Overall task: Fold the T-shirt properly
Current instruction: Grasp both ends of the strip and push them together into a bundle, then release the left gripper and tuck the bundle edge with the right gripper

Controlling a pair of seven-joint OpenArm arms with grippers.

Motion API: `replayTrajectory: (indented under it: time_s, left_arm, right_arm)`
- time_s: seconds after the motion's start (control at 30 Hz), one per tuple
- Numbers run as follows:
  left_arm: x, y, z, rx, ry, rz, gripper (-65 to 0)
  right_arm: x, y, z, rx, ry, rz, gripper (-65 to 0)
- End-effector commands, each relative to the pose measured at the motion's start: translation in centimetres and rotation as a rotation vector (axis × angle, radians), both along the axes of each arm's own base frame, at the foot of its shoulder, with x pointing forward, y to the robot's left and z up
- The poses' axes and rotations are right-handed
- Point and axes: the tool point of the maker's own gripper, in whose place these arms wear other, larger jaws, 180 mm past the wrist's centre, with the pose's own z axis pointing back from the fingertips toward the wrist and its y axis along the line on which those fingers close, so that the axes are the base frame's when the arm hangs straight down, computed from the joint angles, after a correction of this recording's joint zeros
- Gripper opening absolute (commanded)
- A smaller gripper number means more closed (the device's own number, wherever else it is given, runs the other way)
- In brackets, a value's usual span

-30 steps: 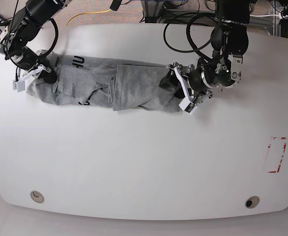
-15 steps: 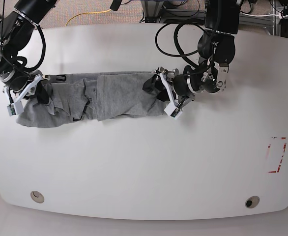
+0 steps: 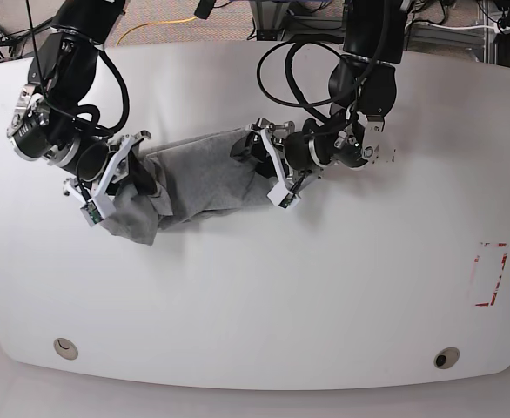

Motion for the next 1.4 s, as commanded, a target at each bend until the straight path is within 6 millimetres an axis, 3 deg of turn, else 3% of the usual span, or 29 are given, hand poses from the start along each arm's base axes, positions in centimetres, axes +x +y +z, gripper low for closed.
replayTrajectory:
  time_s: [0.0, 0.17, 0.27, 0.43, 0.5, 0.53, 0.6, 0.8, 1.03, 1.2, 1.37]
  left_arm:
    - [0.4, -0.7, 0.9, -0.013, -0.026, -0.018, -28.1]
    - [-0.3, -1.7, 0.8, -0.005, -0.028, -0.062, -28.1]
    - [-0.5, -1.9, 0.8, -0.003, -0.028, -0.074, -28.1]
    - [-0.8, -2.3, 0.9, -0.004, -0.031, -0.087, -28.1]
    - [-0.8, -2.4, 0.9, -0.003, -0.030, -0.090, -28.1]
    - [-0.7, -2.4, 1.1, -0.006, -0.036, -0.089, -28.1]
    - [-0.6, -2.3, 1.4, -0.010, -0.048, -0.091, -28.2]
    - [0.5, -0.5, 5.5, -0.045, -0.228, -0.104, -28.5]
    - [1.4, 3.9, 8.6, -0.027, -0.355, 0.001, -28.5]
    - [1.8, 9.6, 9.6, 0.069, -0.413, 0.100, -28.5]
    - [1.0, 12.5, 8.5, 0.149, -0.394, 0.105, -28.5]
  right_arm:
    - [0.6, 1.2, 1.4, 0.032, -0.056, 0.028, -65.0]
    - [1.5, 3.7, 1.9, 0.075, -0.089, 0.093, -63.3]
    - [2.0, 4.5, 1.2, 0.100, -0.070, 0.114, -49.0]
    - [2.4, 4.9, 0.1, 0.128, -0.041, 0.127, -13.0]
    - [2.3, 5.0, -0.5, 0.085, -0.027, 0.146, -3.3]
    - [2.4, 5.5, -0.5, 0.062, -0.029, 0.168, -1.9]
    - [2.4, 6.2, -0.4, 0.027, -0.035, 0.207, -1.9]
    - [1.6, 7.4, 1.3, -0.023, -0.096, 0.273, -2.4]
    - [2.1, 7.5, 1.2, -0.019, -0.093, 0.271, -4.3]
    - [2.9, 5.6, 1.4, 0.005, -0.096, 0.194, -12.0]
    - [3.4, 2.3, 3.2, 0.084, -0.148, 0.064, -12.7]
